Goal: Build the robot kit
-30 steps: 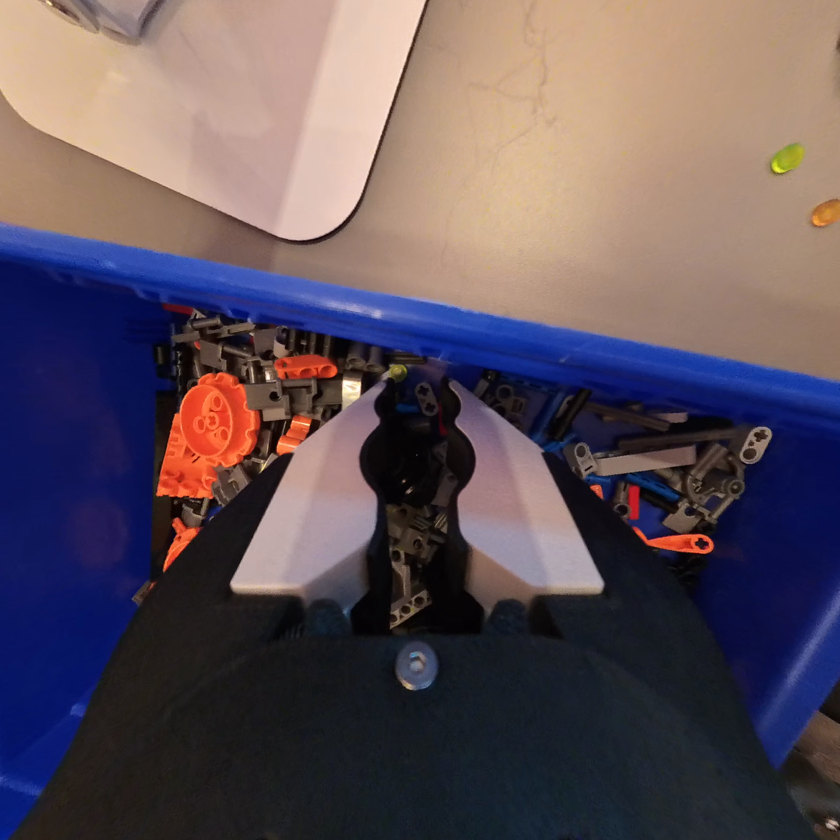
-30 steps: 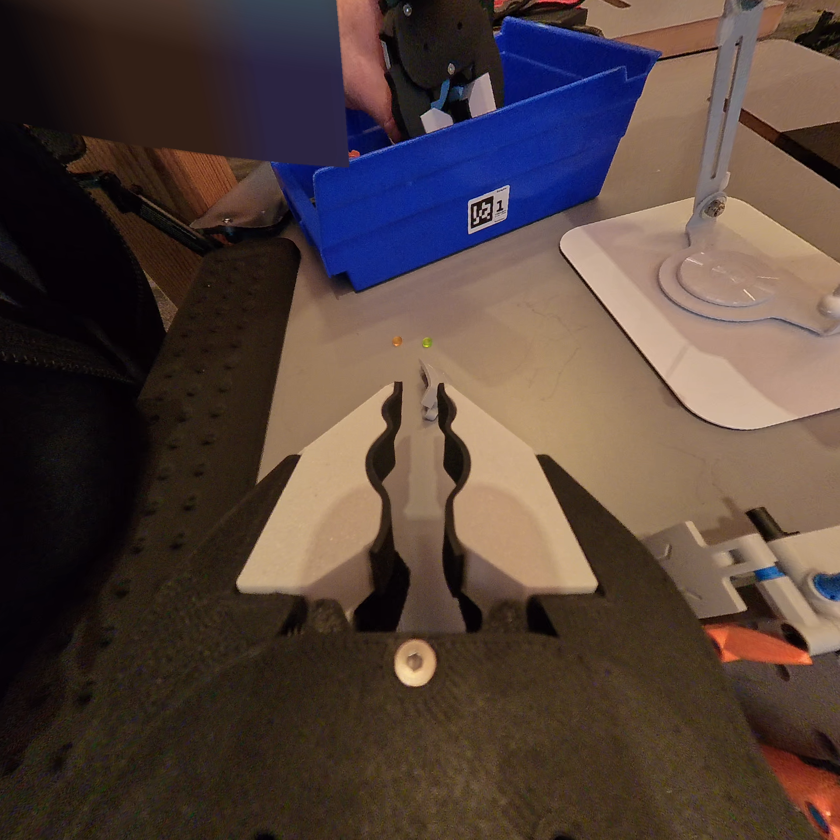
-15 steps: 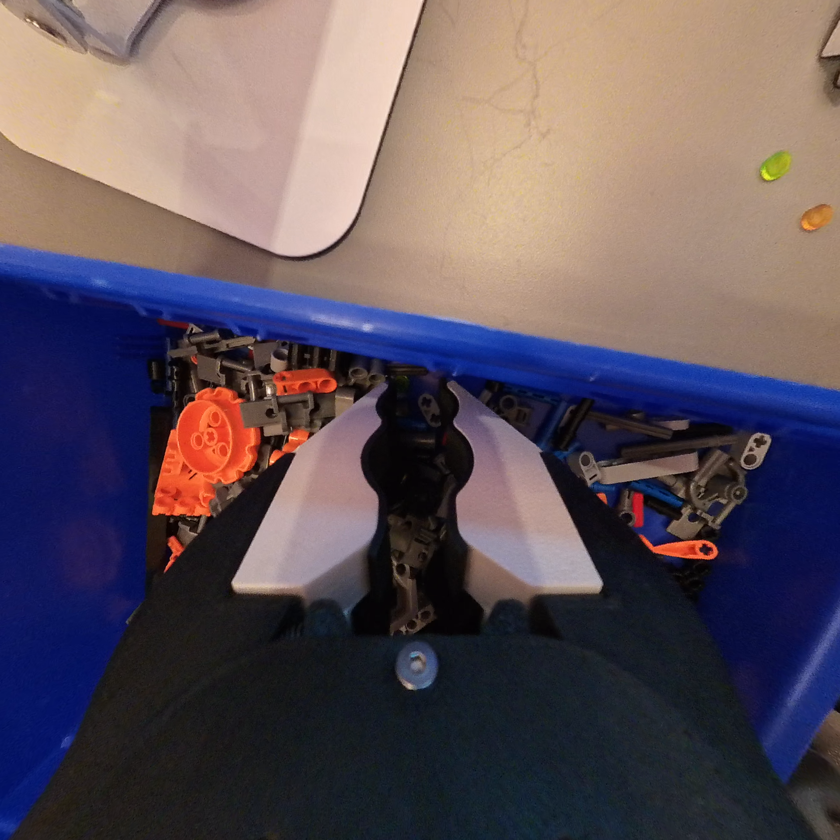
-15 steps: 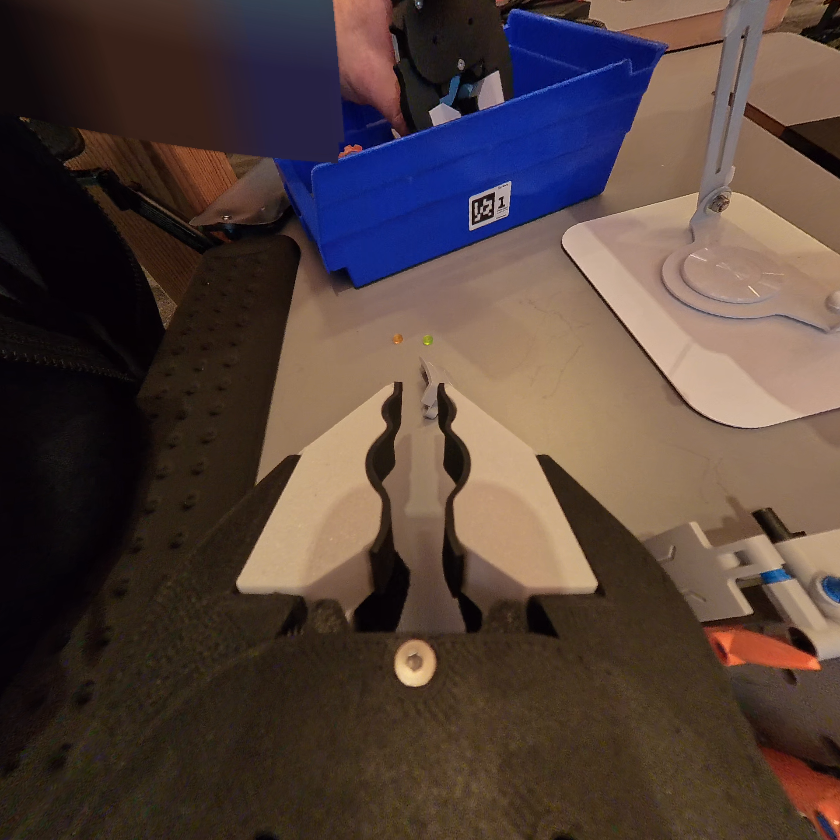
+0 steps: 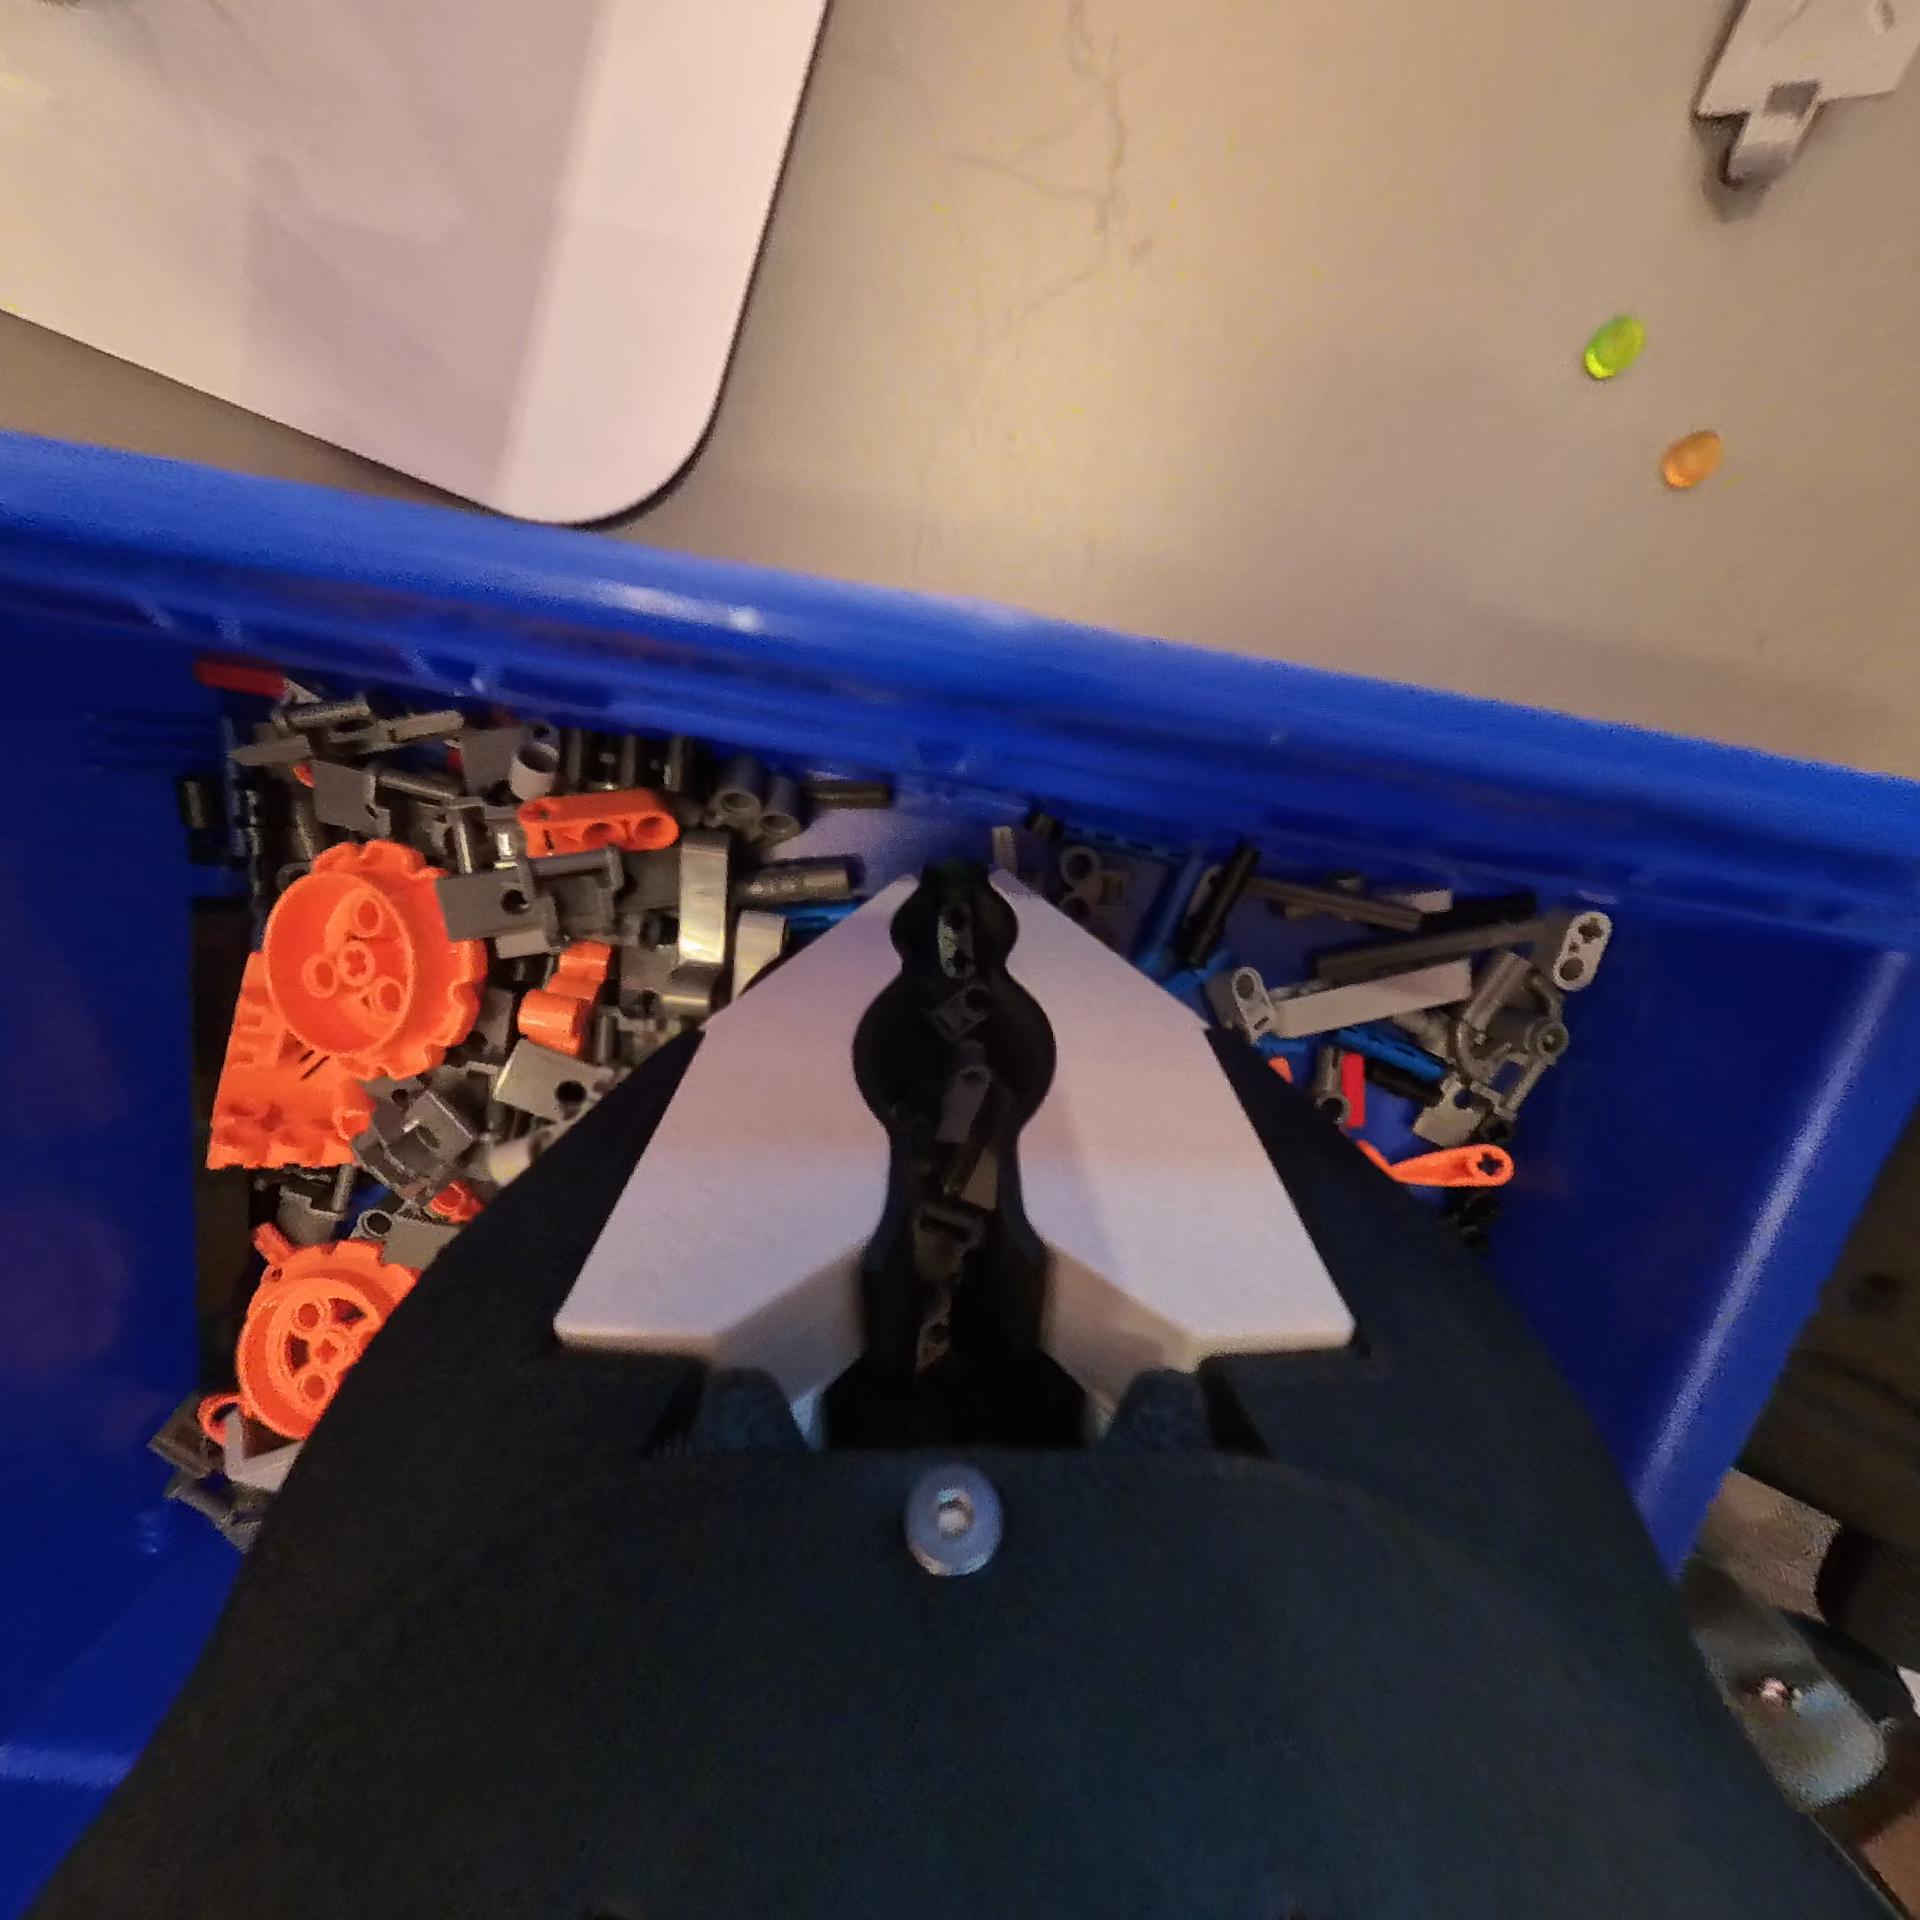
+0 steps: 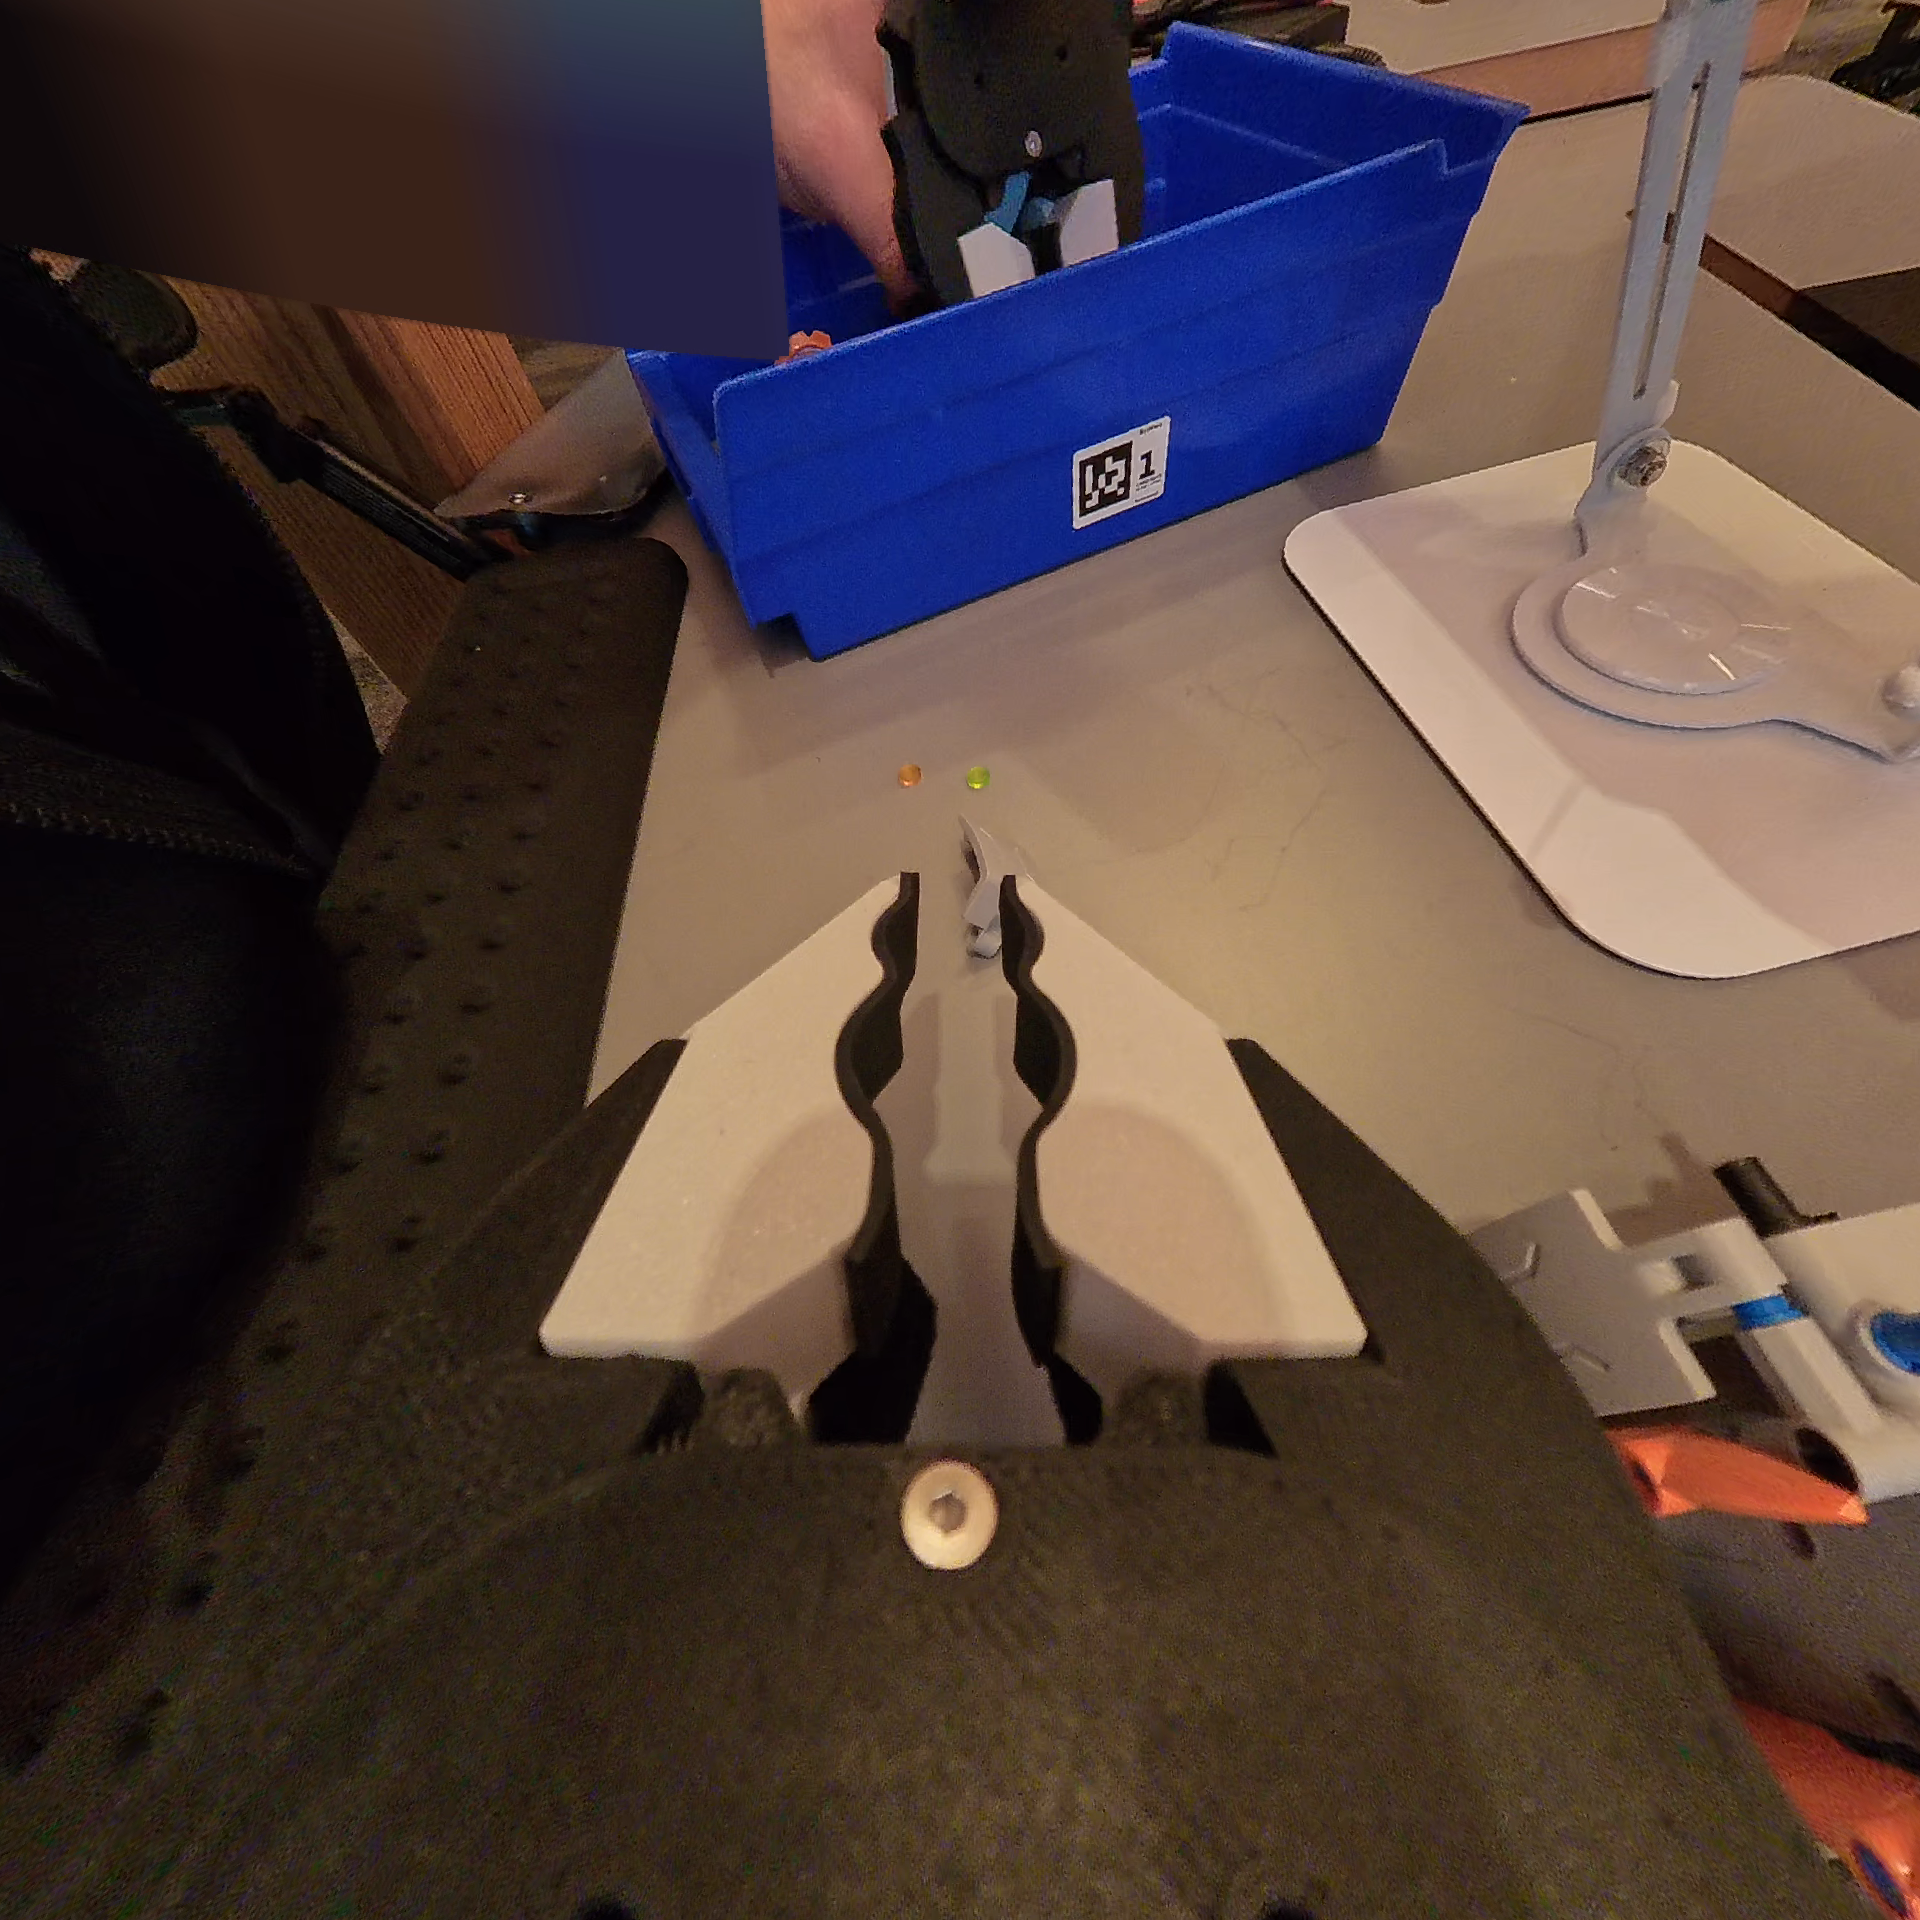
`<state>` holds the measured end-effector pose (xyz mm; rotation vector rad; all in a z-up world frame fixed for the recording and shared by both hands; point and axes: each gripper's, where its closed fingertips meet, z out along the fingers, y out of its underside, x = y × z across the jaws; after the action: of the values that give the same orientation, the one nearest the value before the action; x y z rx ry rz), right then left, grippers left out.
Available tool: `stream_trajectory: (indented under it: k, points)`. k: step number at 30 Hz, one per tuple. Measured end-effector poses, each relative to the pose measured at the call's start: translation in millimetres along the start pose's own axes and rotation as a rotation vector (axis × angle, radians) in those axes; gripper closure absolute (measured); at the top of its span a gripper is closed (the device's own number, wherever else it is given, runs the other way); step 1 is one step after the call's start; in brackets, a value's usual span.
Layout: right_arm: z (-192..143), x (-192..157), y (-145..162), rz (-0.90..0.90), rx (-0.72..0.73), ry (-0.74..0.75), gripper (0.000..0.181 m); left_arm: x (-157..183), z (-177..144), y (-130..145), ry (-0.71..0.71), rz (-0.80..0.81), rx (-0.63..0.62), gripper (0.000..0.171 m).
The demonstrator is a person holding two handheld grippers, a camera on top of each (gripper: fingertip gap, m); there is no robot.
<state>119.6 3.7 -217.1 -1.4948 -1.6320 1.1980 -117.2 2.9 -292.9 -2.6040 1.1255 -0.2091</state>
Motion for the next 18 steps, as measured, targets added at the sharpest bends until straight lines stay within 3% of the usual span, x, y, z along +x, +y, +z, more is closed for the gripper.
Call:
stream_trajectory:
  k: [18]
  points:
    - [0.1,1.6,1.5,0.005,-0.003,0.002,0.168,-0.1,1.0,3.4,0.026,0.018,0.001,0.163]
